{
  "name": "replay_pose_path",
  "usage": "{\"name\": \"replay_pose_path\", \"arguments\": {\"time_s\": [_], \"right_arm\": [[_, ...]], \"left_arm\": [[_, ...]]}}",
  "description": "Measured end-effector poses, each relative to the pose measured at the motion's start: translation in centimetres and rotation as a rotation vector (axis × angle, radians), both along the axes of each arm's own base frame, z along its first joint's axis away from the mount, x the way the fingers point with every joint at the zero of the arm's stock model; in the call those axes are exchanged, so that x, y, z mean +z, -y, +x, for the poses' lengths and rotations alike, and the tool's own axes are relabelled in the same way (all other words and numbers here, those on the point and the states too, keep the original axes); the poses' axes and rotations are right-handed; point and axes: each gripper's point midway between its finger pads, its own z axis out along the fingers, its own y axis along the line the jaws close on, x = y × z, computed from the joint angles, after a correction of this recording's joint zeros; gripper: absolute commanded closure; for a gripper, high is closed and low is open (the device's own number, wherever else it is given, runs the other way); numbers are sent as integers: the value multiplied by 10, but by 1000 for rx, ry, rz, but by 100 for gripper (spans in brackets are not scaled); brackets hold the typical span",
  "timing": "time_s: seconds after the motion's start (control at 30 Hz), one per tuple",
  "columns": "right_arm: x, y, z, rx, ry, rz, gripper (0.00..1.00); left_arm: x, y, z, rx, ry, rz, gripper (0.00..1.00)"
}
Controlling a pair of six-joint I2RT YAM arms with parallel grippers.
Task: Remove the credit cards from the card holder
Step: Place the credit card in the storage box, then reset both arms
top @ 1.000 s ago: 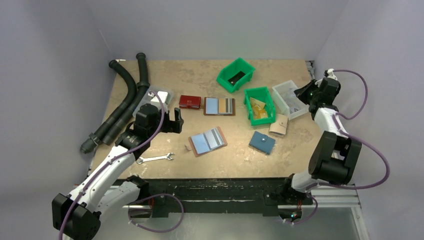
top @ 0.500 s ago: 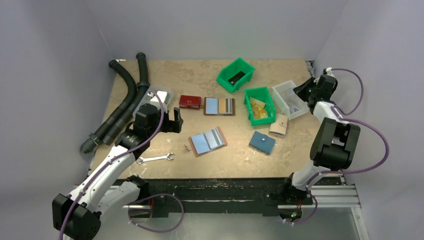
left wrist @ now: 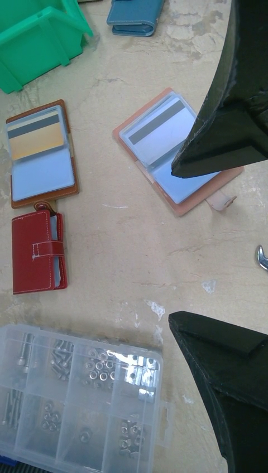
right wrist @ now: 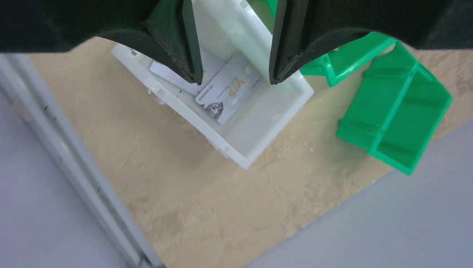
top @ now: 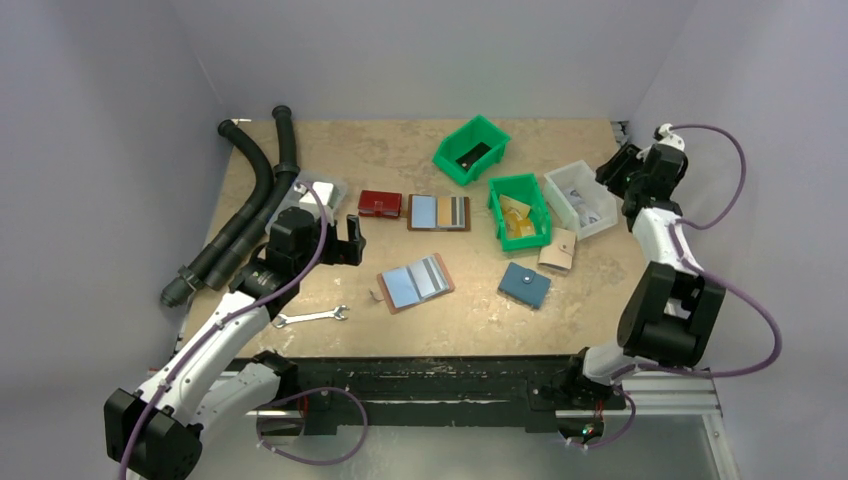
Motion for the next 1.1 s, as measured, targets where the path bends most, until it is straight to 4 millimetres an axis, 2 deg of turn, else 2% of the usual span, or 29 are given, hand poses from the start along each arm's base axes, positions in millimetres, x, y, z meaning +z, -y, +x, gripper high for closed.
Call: {"name": "replay_pose_path", "arguments": {"time_s": [0.07, 0.13, 0.3, 0.33, 0.47, 0.57, 0.7, 0.83, 1.0, 1.1], "right_arm": [[21, -2, -6, 26, 45, -48, 33], [37, -12, -11, 116, 84, -93, 29], [52, -64, -35, 481, 168, -168, 3], [53, -74, -42, 542, 183, -175, 1], [67, -102, -68, 707, 265, -206, 1], [83, -111, -81, 769, 332, -217, 1], [95, -118, -92, 810, 386, -207, 1], [95, -122, -97, 829, 386, -174, 1], [91, -121, -104, 801, 346, -145, 1], [94, -120, -108, 783, 340, -151, 1]], "left_arm": [[1, 0, 0, 0, 3, -2, 2], [3, 0, 0, 1, 9, -4, 2], [7, 0, -1, -3, 20, -14, 1], [7, 0, -1, -5, 20, -17, 1], [7, 1, -1, -13, 17, -29, 0], [8, 2, 0, -19, 15, -41, 0], [7, 5, 0, -26, 5, -75, 0], [5, 13, 1, -25, -7, -144, 0], [-7, 28, -4, -26, -73, -268, 0], [-6, 37, -6, -27, -97, -346, 0]]}}
